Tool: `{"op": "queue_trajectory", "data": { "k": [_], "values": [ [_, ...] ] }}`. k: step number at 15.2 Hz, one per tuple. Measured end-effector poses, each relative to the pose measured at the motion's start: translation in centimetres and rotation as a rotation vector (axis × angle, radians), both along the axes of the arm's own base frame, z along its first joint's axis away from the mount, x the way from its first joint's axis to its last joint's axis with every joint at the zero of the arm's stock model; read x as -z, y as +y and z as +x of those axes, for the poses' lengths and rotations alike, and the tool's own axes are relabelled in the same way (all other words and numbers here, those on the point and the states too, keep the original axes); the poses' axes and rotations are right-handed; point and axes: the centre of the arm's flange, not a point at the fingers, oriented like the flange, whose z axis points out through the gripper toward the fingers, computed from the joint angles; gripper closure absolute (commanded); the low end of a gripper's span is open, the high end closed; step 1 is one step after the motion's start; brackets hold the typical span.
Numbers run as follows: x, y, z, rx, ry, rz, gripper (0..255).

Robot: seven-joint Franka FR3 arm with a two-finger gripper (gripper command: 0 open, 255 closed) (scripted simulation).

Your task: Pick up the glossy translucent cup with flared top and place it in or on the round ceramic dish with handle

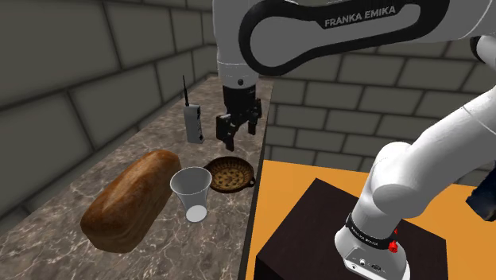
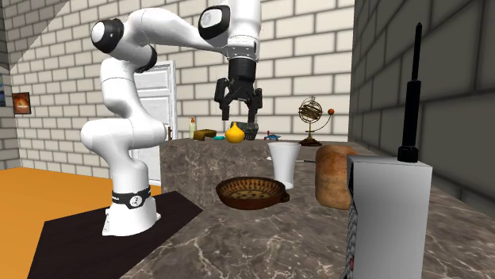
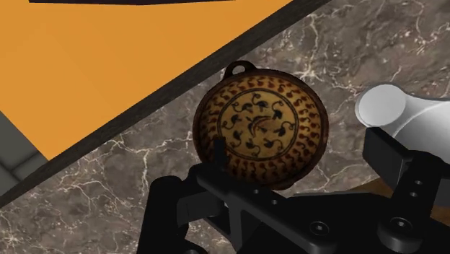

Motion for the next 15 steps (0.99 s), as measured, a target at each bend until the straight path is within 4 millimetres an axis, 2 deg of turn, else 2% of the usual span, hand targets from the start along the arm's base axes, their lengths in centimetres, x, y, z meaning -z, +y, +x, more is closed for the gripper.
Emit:
{"op": "queue_trajectory", "data": {
  "k": [5,10,13,15],
  "values": [
    [1.7,7.5,1.2,-0.01,-0.006,-0.055,0],
    [3.4,14.1,2.5,-0.018,-0.012,-0.111,0],
    [5.4,18.5,3.1,-0.025,-0.016,-0.142,0],
    [6.1,20.8,3.4,-0.026,-0.018,-0.162,0]
  ]
}}
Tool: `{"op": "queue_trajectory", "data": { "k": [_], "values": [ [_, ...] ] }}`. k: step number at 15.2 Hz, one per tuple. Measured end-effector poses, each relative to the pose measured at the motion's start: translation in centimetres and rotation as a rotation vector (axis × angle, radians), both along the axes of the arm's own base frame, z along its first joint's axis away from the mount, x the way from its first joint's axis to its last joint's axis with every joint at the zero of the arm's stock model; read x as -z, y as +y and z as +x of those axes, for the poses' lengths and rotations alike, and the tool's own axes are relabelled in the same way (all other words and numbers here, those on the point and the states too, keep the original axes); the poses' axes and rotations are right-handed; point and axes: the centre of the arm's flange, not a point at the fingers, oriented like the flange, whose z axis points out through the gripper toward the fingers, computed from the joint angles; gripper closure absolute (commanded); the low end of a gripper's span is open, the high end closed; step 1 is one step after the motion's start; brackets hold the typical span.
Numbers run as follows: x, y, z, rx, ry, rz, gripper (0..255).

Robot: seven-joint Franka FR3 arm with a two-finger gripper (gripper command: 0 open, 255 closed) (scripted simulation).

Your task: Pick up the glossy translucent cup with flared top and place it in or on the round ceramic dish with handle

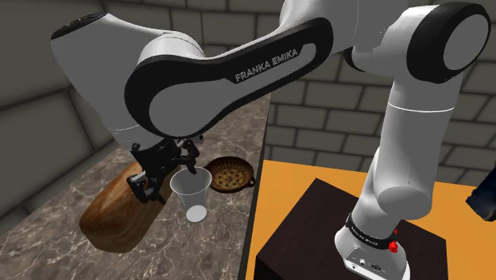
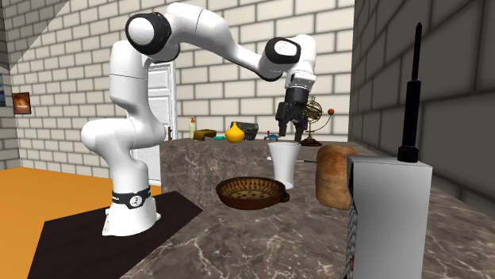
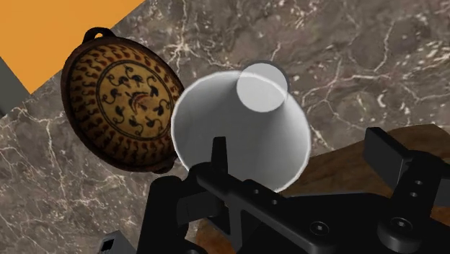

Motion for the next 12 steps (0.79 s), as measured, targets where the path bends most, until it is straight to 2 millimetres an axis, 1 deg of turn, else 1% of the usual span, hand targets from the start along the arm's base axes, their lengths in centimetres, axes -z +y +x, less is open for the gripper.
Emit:
{"op": "queue_trajectory", "data": {
  "k": [1,3,8,12],
  "values": [
    [0.5,0.5,0.1,0.0,-0.001,-0.004,0],
    [1.6,0.8,0.2,0.001,-0.003,-0.008,0],
    [3.9,0.2,0.3,0.001,-0.003,-0.01,0],
    [4.3,0.1,0.3,0.001,-0.003,-0.009,0]
  ]
}}
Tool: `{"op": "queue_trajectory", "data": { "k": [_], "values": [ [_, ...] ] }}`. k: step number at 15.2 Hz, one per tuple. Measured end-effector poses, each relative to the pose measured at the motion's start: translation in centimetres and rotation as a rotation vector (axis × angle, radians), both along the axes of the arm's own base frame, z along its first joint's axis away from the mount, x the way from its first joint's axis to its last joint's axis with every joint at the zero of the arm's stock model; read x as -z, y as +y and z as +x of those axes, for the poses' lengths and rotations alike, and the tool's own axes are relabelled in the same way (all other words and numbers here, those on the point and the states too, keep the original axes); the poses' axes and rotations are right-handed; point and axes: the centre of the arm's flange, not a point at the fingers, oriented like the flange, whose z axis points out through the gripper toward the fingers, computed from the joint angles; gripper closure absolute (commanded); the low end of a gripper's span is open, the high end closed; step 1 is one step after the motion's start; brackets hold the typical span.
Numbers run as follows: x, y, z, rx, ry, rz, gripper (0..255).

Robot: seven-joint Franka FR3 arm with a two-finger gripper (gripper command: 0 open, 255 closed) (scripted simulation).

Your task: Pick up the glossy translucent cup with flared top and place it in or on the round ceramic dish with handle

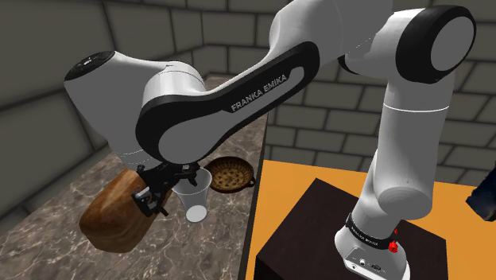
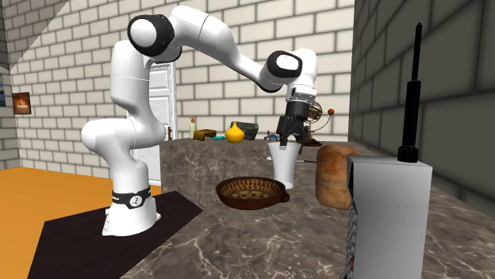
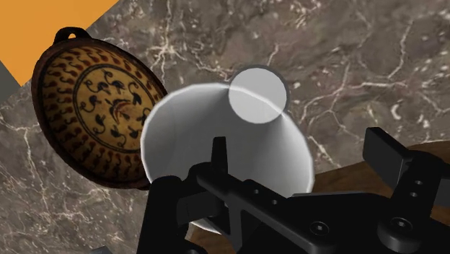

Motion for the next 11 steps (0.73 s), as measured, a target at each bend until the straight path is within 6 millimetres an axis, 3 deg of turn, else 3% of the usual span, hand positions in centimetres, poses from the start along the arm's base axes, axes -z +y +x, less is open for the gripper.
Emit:
{"op": "queue_trajectory", "data": {
  "k": [2,3,11],
  "values": [
    [0.01,0.0,0.0,0.0,0.0,0.0,0],
    [0.01,0.0,0.0,0.0,0.0,0.0,255],
    [0.02,-0.01,0.0,0.0,0.0,0.0,255]
  ]
}}
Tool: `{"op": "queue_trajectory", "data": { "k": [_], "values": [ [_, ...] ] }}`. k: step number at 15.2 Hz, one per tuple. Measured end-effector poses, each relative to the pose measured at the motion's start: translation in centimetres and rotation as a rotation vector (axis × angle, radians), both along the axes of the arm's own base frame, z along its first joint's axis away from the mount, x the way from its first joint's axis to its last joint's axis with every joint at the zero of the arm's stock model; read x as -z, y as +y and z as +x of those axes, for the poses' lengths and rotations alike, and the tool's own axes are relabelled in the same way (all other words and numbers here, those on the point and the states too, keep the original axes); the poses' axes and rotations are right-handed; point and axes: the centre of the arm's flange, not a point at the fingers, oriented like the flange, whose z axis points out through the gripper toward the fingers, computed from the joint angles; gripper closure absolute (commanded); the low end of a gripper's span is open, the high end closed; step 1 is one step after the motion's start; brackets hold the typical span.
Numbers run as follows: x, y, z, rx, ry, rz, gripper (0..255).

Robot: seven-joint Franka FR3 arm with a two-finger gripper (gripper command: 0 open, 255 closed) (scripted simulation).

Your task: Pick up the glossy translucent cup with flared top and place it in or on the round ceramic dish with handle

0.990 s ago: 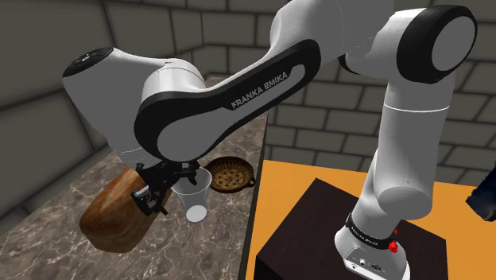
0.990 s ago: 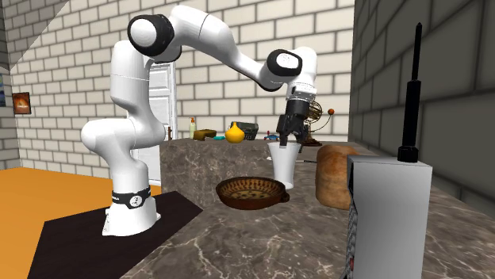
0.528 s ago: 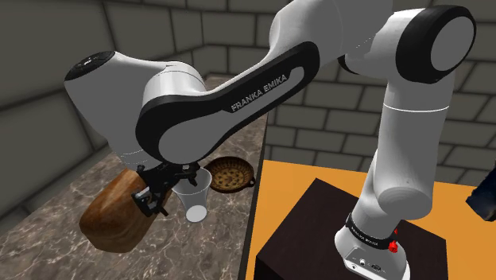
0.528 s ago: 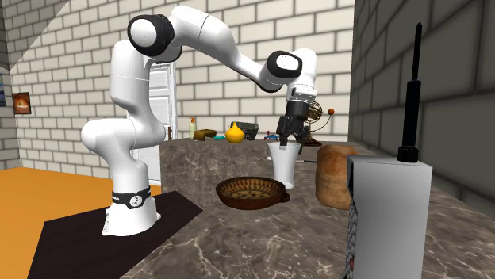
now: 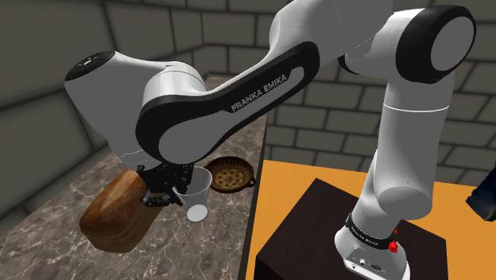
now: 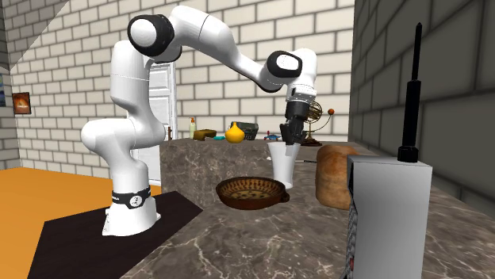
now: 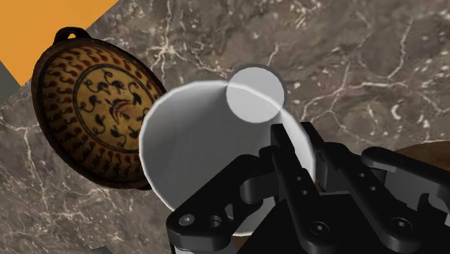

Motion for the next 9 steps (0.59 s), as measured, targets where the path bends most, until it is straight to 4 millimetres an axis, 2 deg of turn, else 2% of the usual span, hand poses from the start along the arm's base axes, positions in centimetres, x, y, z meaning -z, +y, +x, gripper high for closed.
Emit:
{"op": "queue_trajectory", "data": {
  "k": [3,9],
  "values": [
    [-0.3,0.0,0.0,0.0,0.0,0.0,255],
    [-3.2,0.0,0.0,0.0,0.0,0.0,255]
  ]
}}
